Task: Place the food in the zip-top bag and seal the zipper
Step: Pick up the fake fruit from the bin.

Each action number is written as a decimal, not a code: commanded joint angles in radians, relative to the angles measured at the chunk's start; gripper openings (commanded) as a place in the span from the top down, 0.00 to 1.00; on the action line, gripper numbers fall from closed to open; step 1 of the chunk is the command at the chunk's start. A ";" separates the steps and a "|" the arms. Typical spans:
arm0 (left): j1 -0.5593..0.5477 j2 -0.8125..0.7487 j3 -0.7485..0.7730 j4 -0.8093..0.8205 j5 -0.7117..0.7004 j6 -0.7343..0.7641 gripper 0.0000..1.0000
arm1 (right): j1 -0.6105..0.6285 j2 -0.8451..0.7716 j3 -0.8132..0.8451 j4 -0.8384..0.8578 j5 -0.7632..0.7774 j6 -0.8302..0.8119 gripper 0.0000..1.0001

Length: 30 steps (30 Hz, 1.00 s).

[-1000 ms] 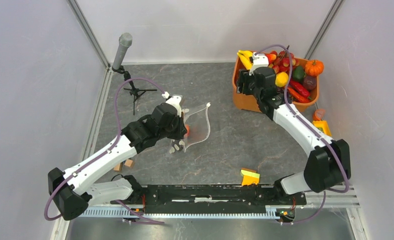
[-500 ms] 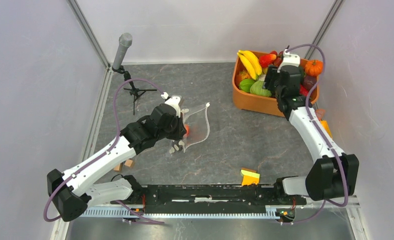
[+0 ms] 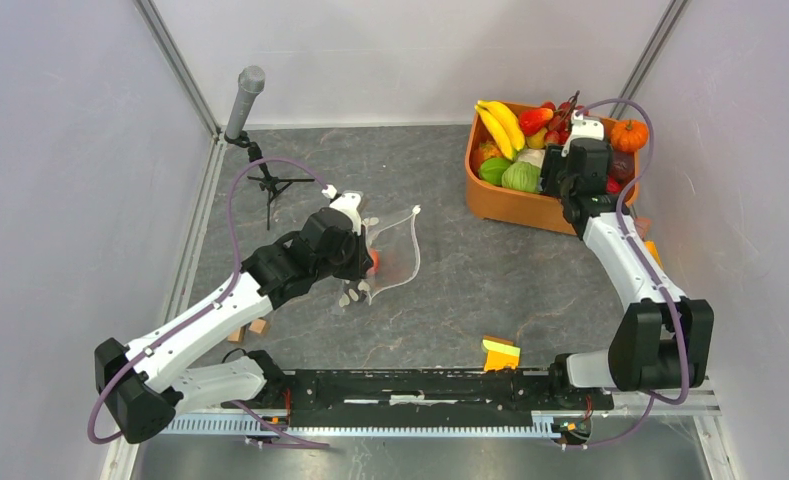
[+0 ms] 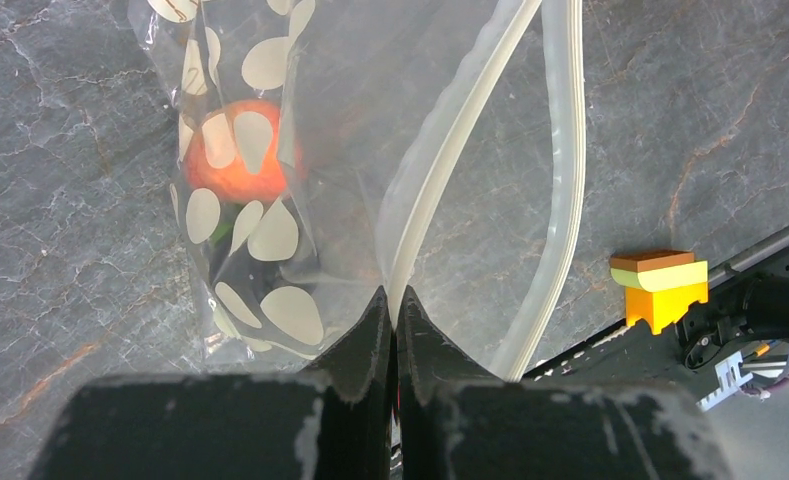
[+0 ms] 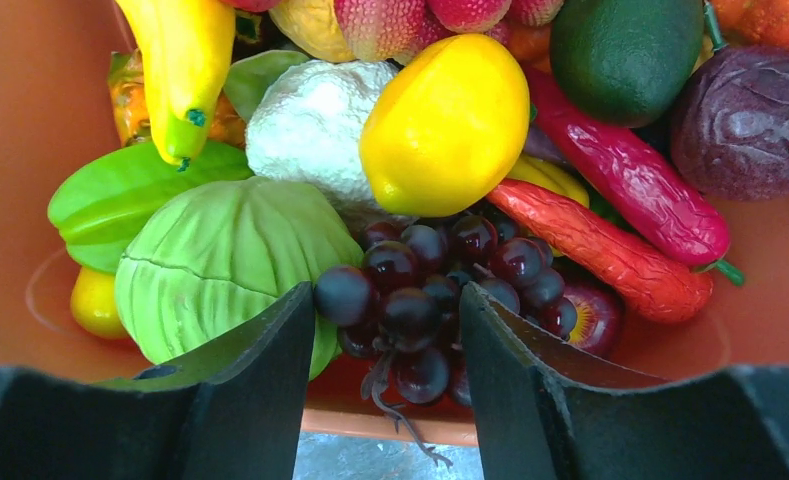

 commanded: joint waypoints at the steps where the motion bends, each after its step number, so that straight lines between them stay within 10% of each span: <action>1: 0.008 -0.025 -0.008 0.037 -0.005 0.002 0.94 | -0.018 0.011 -0.007 -0.002 0.026 -0.031 0.41; 5: 0.009 -0.027 -0.015 0.043 -0.009 -0.001 0.94 | -0.024 0.022 -0.009 0.010 0.025 -0.045 0.52; 11: 0.010 -0.032 -0.036 0.060 -0.003 -0.016 0.94 | -0.029 0.032 -0.008 -0.013 0.036 -0.037 0.38; 16: 0.010 -0.042 -0.038 0.060 -0.004 -0.017 0.94 | -0.033 0.016 -0.029 0.022 0.012 -0.030 0.75; 20: 0.009 -0.044 -0.036 0.061 -0.007 -0.019 0.94 | -0.033 -0.009 0.003 0.015 -0.002 -0.034 0.86; 30: 0.009 -0.034 -0.045 0.078 0.011 -0.020 0.94 | -0.033 -0.139 0.011 0.052 0.022 -0.055 0.91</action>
